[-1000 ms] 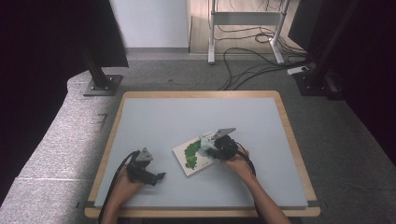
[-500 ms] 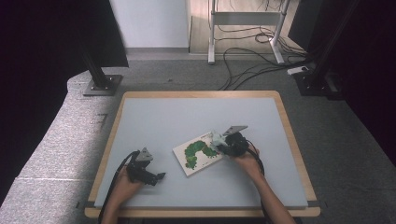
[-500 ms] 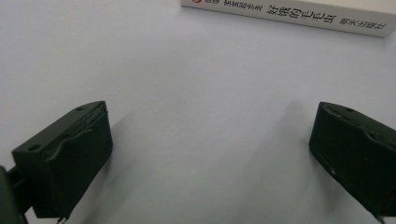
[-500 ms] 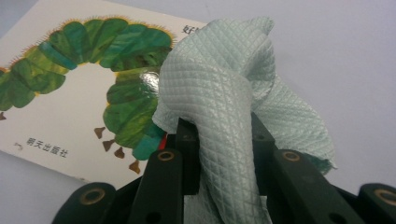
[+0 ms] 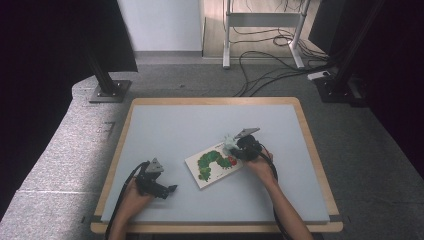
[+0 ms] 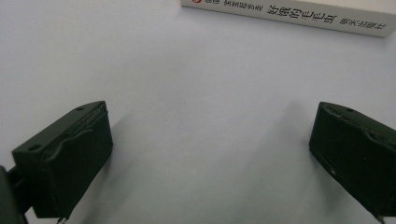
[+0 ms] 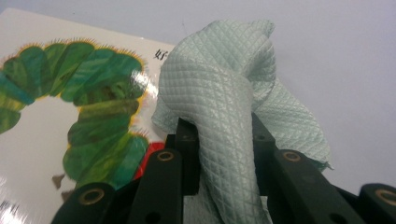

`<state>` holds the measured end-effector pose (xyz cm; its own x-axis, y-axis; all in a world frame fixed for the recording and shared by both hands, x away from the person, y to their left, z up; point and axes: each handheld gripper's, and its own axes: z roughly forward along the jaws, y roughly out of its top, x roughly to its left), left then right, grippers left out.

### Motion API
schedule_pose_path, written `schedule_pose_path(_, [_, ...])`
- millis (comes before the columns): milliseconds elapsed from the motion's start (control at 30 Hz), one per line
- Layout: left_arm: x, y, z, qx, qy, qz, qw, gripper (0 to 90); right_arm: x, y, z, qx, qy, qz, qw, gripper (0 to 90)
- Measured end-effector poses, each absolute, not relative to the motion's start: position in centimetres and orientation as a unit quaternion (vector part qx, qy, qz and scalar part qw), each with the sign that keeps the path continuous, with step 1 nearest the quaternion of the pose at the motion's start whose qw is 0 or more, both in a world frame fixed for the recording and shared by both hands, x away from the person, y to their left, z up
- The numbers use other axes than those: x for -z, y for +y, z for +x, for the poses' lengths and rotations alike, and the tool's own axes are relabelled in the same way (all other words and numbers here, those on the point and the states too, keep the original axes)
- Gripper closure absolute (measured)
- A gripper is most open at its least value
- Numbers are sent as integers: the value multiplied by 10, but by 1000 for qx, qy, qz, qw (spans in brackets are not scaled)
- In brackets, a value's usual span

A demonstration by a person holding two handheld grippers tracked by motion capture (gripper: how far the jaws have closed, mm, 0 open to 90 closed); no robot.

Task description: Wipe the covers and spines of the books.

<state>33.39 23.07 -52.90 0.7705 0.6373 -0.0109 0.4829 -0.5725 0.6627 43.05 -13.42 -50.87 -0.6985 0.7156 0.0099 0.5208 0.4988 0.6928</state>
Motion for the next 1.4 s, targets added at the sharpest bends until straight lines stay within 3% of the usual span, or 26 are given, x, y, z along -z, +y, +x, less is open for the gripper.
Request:
schedule_pose_path(400, [529, 231, 334, -115, 319, 879, 335, 0, 507, -115, 432, -337, 864, 343, 146, 721])
schedule_pose_path(1400, [529, 231, 334, -115, 318, 879, 335, 0, 504, -19, 384, -371, 900, 216, 81, 719])
